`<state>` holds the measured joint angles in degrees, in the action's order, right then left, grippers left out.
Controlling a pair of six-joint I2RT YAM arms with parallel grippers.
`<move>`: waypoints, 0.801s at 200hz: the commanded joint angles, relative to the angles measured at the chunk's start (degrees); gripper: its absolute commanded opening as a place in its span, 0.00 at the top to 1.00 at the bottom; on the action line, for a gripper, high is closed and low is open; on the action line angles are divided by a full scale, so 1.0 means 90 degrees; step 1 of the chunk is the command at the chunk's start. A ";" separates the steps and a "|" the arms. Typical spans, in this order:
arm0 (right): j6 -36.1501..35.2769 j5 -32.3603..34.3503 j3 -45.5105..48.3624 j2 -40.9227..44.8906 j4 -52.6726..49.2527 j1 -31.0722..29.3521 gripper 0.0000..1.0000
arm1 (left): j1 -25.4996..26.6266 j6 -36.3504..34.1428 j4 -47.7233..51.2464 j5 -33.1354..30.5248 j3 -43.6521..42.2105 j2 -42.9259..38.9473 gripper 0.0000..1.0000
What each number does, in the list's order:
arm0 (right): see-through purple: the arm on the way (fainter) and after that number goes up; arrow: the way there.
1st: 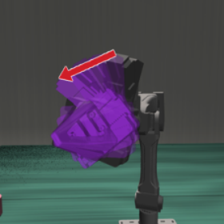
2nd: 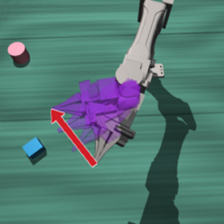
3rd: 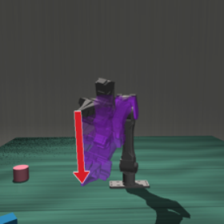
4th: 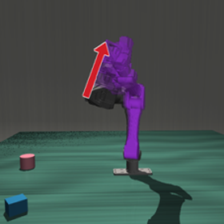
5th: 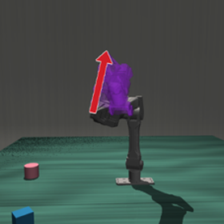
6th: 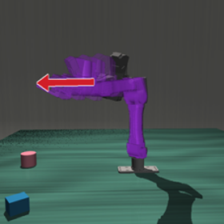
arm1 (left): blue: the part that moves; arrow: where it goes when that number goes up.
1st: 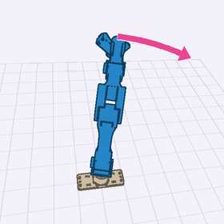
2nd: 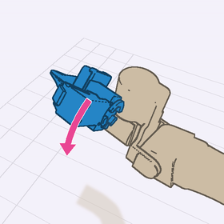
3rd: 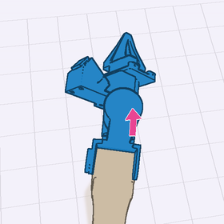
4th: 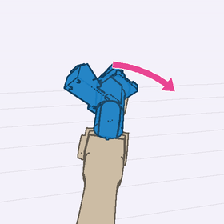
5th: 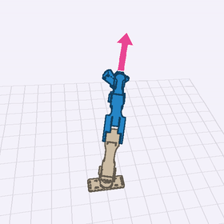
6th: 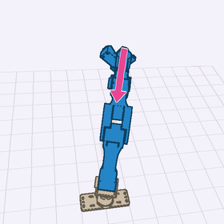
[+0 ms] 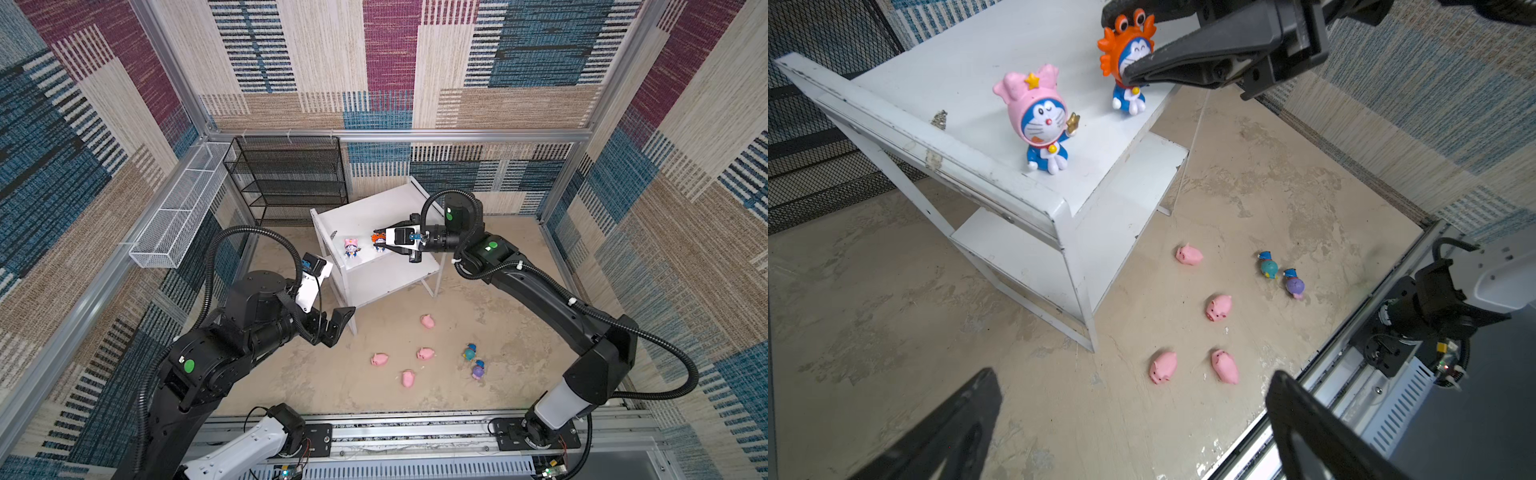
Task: Place and organize the plastic toys onto the shelf
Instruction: 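Lift the crab-hat figure with the right gripper and carry it over the cart top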
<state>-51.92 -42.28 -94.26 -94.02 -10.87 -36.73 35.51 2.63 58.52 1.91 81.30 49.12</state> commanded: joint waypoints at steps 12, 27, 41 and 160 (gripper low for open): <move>-0.0139 -0.0211 -0.0264 -0.0155 -0.0137 -0.0002 0.73 | -0.0001 -0.0117 -0.0243 0.0017 -0.0029 -0.0006 0.00; -0.0159 -0.0245 -0.0342 -0.0215 -0.0211 -0.0009 0.72 | -0.0005 -0.0127 -0.0257 0.0015 -0.0019 -0.0008 0.00; -0.0158 -0.0264 -0.0338 -0.0237 -0.0216 -0.0010 0.72 | -0.0001 -0.0128 -0.0262 0.0003 -0.0006 -0.0008 0.01; -0.0262 -0.0190 -0.0291 -0.0266 -0.0321 -0.0010 0.64 | -0.0001 -0.0127 -0.0294 0.0009 -0.0068 -0.0045 0.00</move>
<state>-53.84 -43.90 -96.71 -96.31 -14.31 -36.75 35.51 2.61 57.45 1.89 80.73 48.75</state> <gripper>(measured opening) 0.353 0.995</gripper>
